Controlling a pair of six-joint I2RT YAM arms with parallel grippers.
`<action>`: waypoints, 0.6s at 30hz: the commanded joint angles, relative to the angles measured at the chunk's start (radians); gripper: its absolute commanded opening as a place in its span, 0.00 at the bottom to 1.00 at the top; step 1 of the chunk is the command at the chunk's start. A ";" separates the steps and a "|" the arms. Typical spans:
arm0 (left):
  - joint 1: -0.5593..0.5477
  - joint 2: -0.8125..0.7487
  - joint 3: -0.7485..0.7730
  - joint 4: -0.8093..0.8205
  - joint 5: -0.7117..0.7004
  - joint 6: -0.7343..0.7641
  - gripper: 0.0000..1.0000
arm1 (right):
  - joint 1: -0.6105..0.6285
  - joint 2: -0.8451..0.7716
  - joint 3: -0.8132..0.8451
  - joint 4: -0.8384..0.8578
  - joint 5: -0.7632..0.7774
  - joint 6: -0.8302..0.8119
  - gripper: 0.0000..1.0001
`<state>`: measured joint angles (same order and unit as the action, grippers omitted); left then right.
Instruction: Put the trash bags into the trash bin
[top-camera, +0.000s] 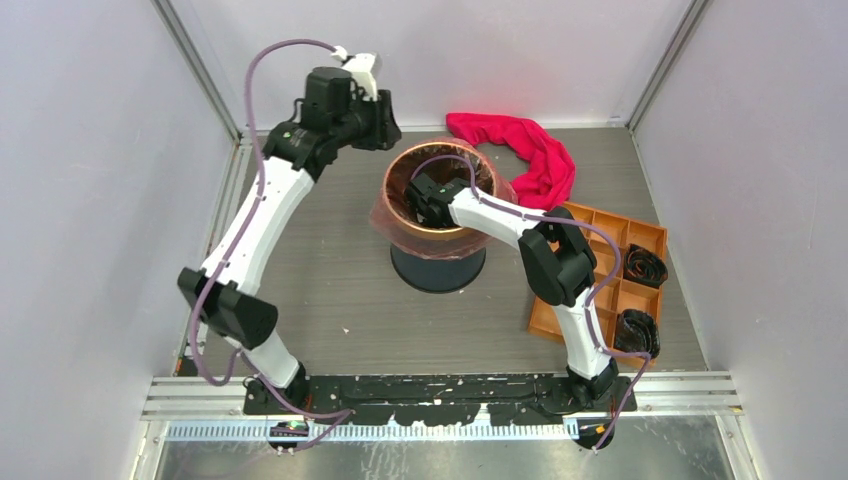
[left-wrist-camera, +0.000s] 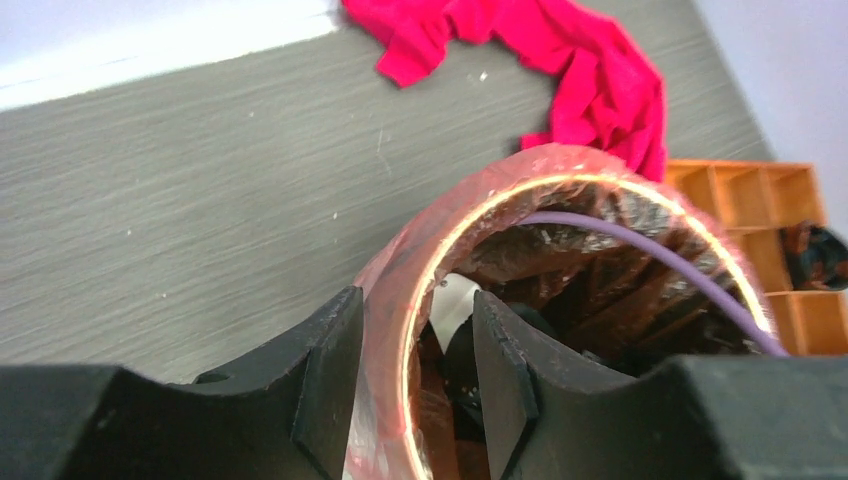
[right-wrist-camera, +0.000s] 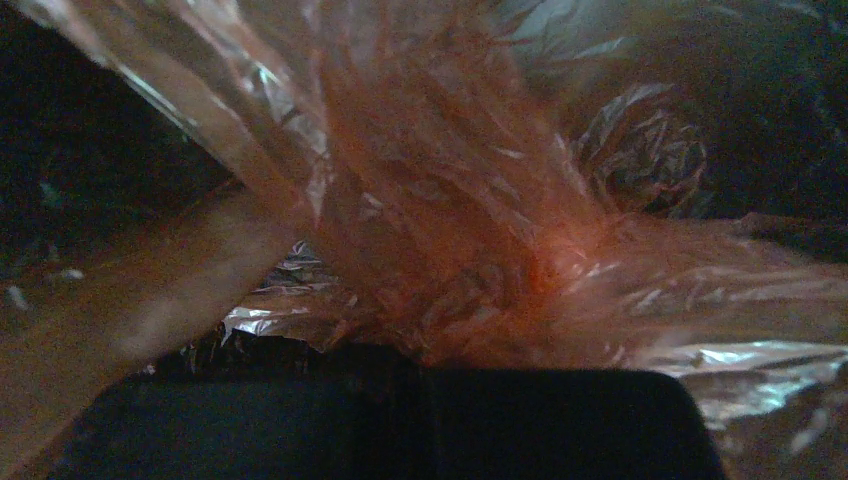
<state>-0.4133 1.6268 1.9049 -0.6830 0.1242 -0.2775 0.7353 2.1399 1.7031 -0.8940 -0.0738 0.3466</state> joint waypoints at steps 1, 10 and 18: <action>-0.051 0.076 0.082 -0.105 -0.114 0.110 0.46 | -0.005 -0.021 0.023 -0.002 -0.014 -0.013 0.01; -0.065 0.115 0.063 -0.081 -0.177 0.122 0.39 | -0.005 -0.016 0.030 -0.009 -0.005 -0.014 0.01; -0.065 0.117 0.030 -0.062 -0.168 0.126 0.34 | -0.005 -0.015 0.036 -0.015 0.002 -0.017 0.00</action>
<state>-0.4812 1.7634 1.9408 -0.7769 -0.0345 -0.1719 0.7353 2.1399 1.7035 -0.8986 -0.0731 0.3424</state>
